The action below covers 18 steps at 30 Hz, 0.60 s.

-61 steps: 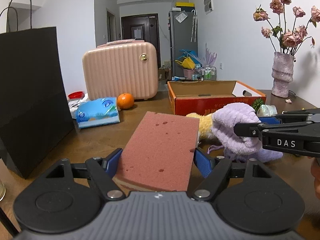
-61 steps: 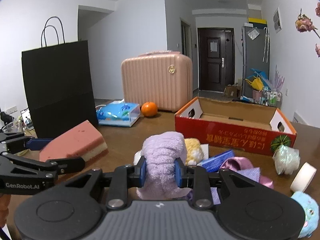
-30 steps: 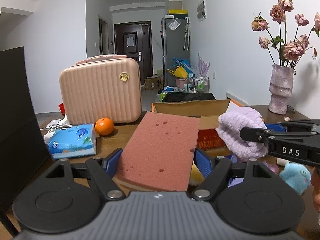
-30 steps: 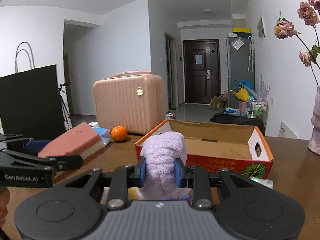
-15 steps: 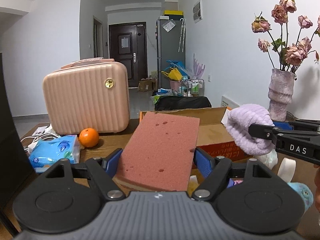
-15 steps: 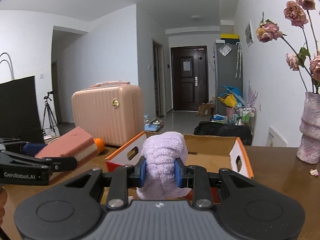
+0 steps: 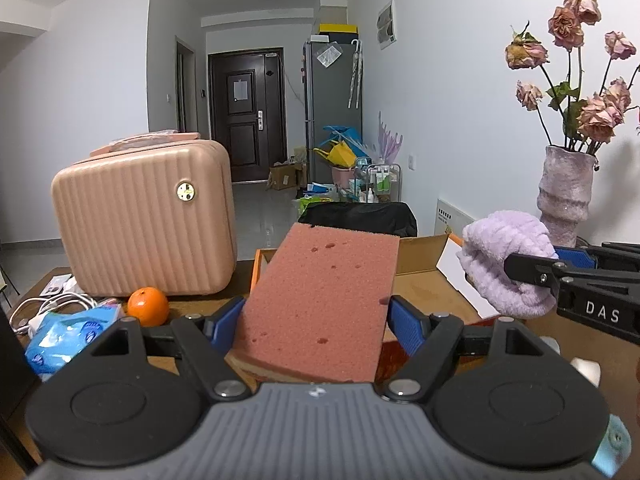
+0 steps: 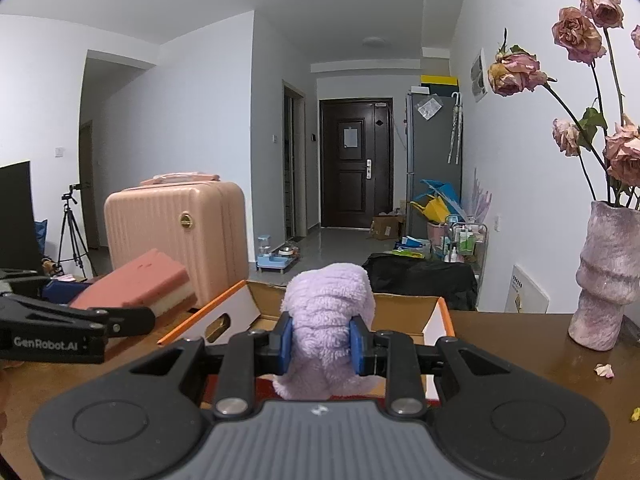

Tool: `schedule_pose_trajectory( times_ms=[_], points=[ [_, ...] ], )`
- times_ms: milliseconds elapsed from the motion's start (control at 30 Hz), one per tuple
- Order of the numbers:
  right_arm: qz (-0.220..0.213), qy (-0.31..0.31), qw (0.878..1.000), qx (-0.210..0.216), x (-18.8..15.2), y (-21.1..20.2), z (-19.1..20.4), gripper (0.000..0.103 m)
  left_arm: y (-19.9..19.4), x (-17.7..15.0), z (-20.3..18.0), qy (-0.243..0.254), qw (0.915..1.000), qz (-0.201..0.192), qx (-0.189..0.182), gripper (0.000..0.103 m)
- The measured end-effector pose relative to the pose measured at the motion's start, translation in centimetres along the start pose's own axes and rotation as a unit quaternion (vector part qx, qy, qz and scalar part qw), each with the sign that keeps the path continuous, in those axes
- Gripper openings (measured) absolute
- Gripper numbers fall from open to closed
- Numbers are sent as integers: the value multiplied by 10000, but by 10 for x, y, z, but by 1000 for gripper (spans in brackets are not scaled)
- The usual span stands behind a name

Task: Organize soft objects
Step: 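Carry the sponge and towel roll with both tools over the cardboard box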

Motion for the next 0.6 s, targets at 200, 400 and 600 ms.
schedule_pose_trajectory(
  times_ms=[200, 400, 600],
  points=[
    [29, -21, 9999, -97, 7, 15, -6, 27, 19, 13, -10, -22, 10000, -14, 43, 77],
    [100, -2, 9997, -229, 14, 34, -11, 27, 38, 26, -18, 7, 9999, -13, 150, 78],
    [310, 93, 9989, -353, 20, 60, -22, 27, 65, 38, -25, 66, 9994, 74, 339, 78]
  ],
)
Point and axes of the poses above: each gripper's, at about its wrist camera, not at the fingertips, and y roughly the way its jaws point, z to its left, x to its top, the point moved 2 cm from there along y, roughly the way its jaws point, and after that the axes turned 2 degrees about x, right-handed, at the moved point
